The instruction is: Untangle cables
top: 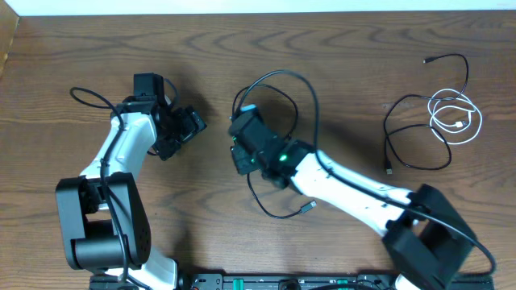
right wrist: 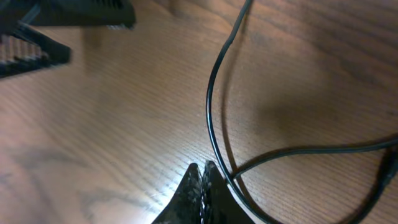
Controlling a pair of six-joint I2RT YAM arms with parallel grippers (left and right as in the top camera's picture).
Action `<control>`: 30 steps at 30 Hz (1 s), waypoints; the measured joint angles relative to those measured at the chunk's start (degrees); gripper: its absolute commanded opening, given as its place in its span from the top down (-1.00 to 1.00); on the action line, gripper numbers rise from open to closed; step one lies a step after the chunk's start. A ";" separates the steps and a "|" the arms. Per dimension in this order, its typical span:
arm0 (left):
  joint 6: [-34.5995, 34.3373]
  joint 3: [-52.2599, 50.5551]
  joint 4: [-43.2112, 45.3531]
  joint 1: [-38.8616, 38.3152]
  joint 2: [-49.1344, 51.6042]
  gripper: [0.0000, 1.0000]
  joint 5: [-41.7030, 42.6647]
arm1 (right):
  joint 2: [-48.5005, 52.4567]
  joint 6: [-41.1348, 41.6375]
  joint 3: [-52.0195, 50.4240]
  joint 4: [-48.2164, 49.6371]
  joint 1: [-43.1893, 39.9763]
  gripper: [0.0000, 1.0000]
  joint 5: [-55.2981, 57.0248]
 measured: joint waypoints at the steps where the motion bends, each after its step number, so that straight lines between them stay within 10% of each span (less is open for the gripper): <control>1: 0.00 -0.04 0.07 -0.02 0.00 -0.84 -0.44 | 0.85 0.31 0.00 0.44 0.37 0.06 0.90; 4: 0.00 -0.09 0.31 -0.07 0.00 -0.85 -1.51 | 3.69 1.40 0.02 0.94 0.61 -0.35 2.99; 8: 0.00 -0.09 0.44 -0.07 0.00 -0.85 -2.34 | 6.82 3.21 0.00 1.05 0.50 -0.37 4.31; 20: 0.00 -0.13 0.48 -0.07 0.00 -0.85 -2.73 | 9.62 6.25 0.00 0.52 0.50 0.54 4.46; 27: 0.00 -0.13 0.55 -0.07 0.00 -0.85 -2.73 | 10.99 7.04 0.07 0.59 0.50 0.55 4.72; 30: 0.00 -0.13 0.55 -0.07 0.00 -0.85 -2.73 | 10.99 6.84 0.11 0.46 0.48 0.98 4.74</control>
